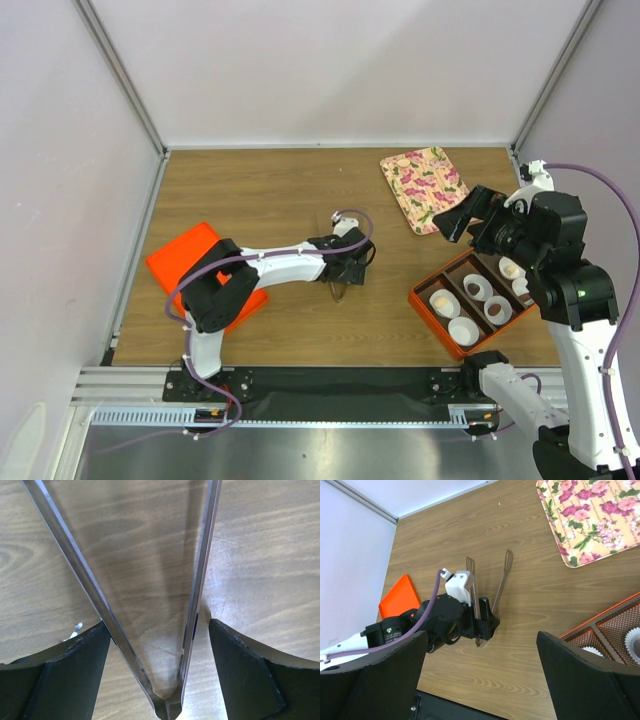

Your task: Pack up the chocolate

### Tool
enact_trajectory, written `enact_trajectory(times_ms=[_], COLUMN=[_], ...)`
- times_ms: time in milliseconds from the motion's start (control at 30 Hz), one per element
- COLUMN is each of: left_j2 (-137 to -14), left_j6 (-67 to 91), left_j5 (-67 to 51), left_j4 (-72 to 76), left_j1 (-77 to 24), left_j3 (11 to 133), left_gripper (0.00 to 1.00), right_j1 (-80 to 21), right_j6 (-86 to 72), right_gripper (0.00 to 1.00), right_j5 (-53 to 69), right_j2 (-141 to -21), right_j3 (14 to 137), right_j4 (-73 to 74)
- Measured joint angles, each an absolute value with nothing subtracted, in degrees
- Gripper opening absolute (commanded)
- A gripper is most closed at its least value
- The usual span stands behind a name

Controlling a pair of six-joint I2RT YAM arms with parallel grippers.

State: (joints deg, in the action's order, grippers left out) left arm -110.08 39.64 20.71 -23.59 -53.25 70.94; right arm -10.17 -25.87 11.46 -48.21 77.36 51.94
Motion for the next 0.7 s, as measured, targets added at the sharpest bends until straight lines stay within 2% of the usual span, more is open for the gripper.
enact_trajectory(times_ms=[233, 567, 700], left_j2=[-111.83, -113.03, -113.43], left_j6=[39.44, 39.35, 39.66], left_j5=[22.28, 22.87, 23.62], left_j4=[-24.77, -24.08, -23.64], left_j1=[-53.25, -52.10, -52.01], left_j3=[73.17, 74.41, 74.72], left_gripper=[0.81, 0.86, 0.85], right_j1=[-10.17, -10.17, -10.17], right_j6=[-26.44, -27.38, -27.64], right_gripper=[0.98, 0.98, 0.97], right_j5=[12.40, 14.00, 14.50], right_j2=[-47.16, -45.69, -45.06], right_j3=[76.58, 74.76, 73.73], right_j4=[51.44, 50.41, 49.98])
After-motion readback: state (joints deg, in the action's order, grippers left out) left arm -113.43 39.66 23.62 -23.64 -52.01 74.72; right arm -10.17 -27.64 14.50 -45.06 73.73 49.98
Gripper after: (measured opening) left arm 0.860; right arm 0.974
